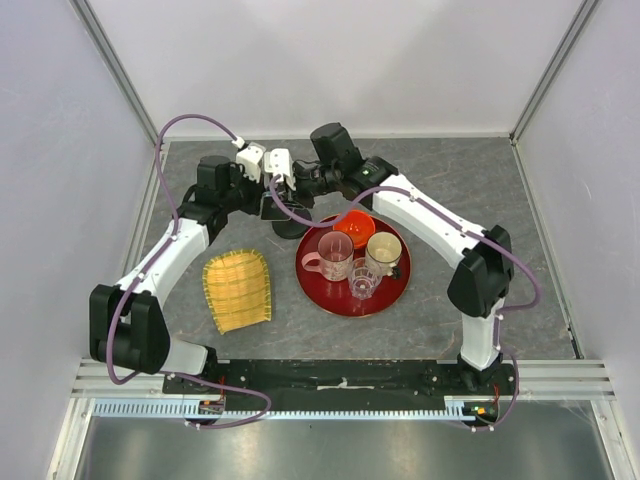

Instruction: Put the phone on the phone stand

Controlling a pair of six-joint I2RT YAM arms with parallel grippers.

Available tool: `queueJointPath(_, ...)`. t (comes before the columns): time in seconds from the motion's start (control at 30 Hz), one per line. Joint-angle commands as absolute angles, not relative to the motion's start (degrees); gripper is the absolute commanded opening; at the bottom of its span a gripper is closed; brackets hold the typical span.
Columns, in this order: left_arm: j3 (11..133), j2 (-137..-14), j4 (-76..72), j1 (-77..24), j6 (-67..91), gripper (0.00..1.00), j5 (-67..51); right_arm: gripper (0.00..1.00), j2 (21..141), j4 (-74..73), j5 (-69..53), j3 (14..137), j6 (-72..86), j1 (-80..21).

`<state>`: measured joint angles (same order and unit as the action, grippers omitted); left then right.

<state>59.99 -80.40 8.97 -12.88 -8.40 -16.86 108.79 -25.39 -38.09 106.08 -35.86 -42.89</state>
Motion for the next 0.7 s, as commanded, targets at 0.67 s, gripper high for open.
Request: queueJointPath(0.67, 62.7, -79.8, 14.5, -13.4, -12.3, 0.02, -27.3, 0.0, 127.3, -37.7, -53.9, 138.4, -48.7, -40.5)
